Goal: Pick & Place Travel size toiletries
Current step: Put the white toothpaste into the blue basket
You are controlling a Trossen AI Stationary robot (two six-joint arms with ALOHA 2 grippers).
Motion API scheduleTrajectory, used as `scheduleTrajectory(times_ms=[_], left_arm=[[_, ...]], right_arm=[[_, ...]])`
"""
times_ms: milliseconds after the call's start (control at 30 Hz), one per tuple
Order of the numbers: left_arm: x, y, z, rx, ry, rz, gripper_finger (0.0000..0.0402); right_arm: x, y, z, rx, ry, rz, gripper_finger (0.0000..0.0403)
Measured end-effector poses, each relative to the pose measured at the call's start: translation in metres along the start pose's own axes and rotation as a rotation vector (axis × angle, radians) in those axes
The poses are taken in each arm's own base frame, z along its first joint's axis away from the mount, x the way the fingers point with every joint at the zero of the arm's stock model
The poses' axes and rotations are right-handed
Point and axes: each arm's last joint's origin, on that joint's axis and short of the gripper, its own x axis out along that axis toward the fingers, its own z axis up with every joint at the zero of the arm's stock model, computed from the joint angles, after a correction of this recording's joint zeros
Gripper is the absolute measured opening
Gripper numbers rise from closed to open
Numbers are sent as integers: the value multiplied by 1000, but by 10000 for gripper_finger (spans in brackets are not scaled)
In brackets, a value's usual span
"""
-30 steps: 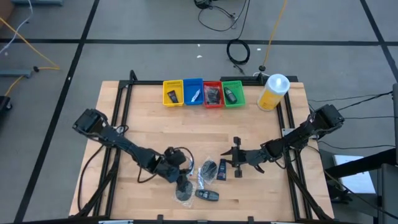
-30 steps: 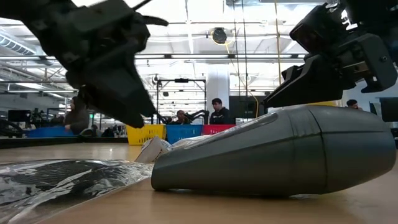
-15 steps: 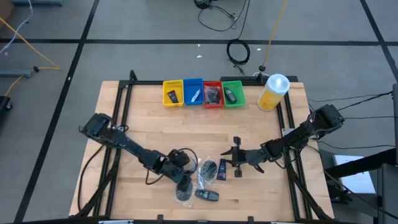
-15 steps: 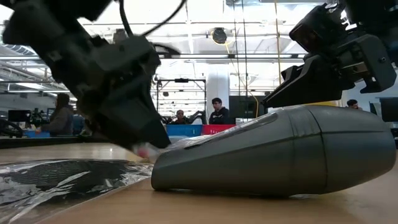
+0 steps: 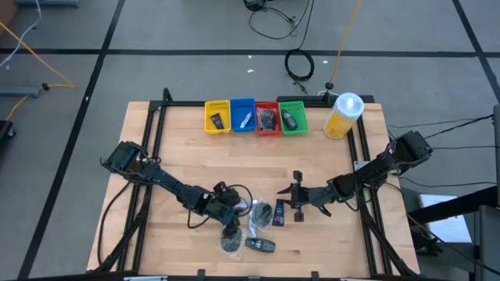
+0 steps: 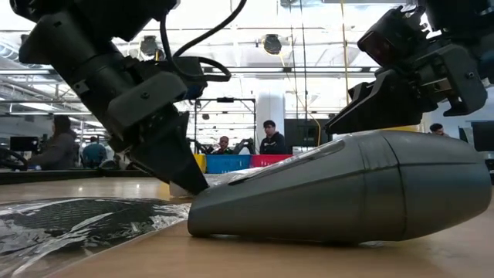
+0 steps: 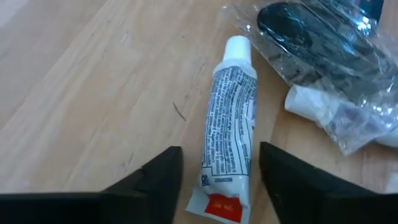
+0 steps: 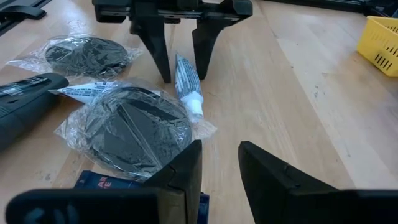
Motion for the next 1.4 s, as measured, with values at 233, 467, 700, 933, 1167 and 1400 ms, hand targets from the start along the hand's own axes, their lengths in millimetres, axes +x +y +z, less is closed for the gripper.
scheduleTrajectory(times_ms=[233,467,700,933,1167,1400], left_arm=[[0,2,1,23,0,0,86],[-29,6,18,6,-45,29,8],[-79,18,57,-115,-254,40,14],[-86,60,95,-227,-356,96,9],[-53,159,133,-369,-382,233,4],[-19,255,154,-535,-379,308,5]], right_arm=[[0,0,0,0,0,0,96],[0,0,4,13,-41,-26,96],[-1,-2,9,80,-96,-101,96],[0,-4,9,74,-97,-122,96],[1,-6,9,87,-97,-130,96],[2,-9,9,77,-86,-142,96]])
